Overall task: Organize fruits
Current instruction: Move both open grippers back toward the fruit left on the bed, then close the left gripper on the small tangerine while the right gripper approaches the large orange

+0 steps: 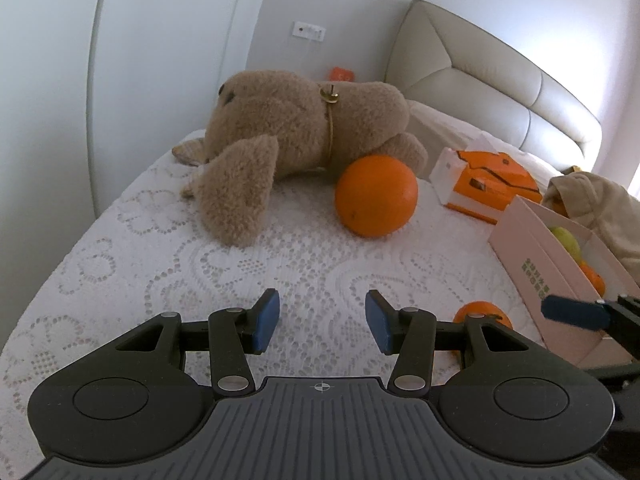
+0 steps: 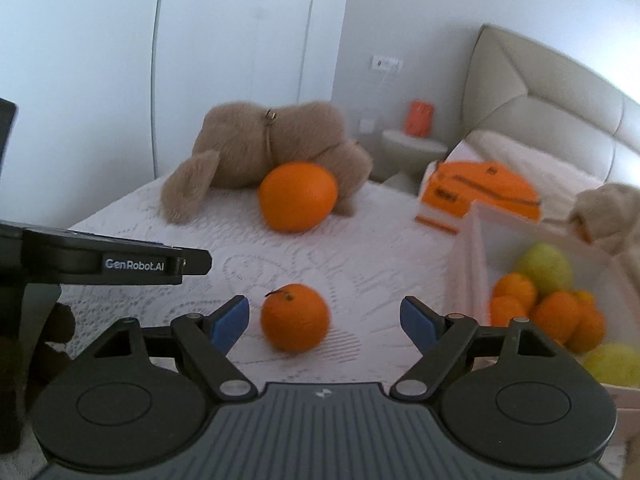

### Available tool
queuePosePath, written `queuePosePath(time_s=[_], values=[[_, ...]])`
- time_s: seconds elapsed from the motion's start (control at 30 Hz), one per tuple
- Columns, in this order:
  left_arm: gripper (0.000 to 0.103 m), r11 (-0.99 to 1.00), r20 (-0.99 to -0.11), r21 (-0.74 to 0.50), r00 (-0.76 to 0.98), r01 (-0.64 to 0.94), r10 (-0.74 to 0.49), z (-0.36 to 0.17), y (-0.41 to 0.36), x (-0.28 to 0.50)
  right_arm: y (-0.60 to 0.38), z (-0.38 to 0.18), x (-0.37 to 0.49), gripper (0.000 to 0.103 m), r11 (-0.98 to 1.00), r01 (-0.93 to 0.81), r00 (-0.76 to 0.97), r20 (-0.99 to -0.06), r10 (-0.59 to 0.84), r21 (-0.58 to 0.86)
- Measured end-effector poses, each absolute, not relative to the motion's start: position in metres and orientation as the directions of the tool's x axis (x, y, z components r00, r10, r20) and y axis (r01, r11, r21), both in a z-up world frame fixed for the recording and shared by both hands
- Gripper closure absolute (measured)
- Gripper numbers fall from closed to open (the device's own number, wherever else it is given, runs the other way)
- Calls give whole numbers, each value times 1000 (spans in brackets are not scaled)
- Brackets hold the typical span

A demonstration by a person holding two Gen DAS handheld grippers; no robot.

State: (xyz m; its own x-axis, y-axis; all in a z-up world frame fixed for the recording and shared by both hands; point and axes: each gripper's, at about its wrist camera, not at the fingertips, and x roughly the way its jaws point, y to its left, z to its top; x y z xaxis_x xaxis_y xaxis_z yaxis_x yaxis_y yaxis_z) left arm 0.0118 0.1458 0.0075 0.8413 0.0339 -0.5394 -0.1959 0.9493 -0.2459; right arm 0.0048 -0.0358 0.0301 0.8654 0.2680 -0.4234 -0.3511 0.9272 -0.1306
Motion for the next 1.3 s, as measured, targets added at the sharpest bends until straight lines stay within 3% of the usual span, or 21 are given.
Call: queuePosePath(time_s=[0.43, 0.67, 0.77, 0.83, 0.87, 0.9, 0.97, 1.13, 1.3], values=[[55, 922, -519, -320, 855, -219, 23, 6, 157, 6, -11, 97, 63, 20, 898, -429, 839, -410, 358, -95], [55, 927, -514, -319, 858, -199, 7, 6, 155, 6, -9, 99, 168, 18, 940, -322, 780, -532, 329, 110], [55, 923, -513, -332, 859, -195, -2, 6, 156, 5, -14, 91, 188, 18, 925, -313, 748, -545, 379, 214], [55, 923, -512, -334, 859, -193, -5, 6, 156, 5, -15, 88, 192, 23, 910, -317, 723, -552, 415, 269], [55, 923, -511, -334, 860, -192, -6, 6, 156, 5, -15, 88, 190, 30, 902, -329, 715, -549, 432, 280], [55, 923, -511, -334, 860, -191, -7, 5, 156, 5, -13, 89, 188, 38, 895, -346, 706, -550, 447, 283], [55, 924, -510, -332, 860, -190, -7, 6, 156, 5, -8, 92, 178, 44, 887, -376, 691, -556, 462, 270], [55, 929, -509, -319, 861, -185, -4, 6, 154, 6, 10, 97, 144, 44, 887, -447, 708, -559, 432, 119], [55, 944, -510, -285, 860, -168, -1, 8, 147, 6, 7, 103, 121, 44, 846, -516, 665, -561, 493, 134]])
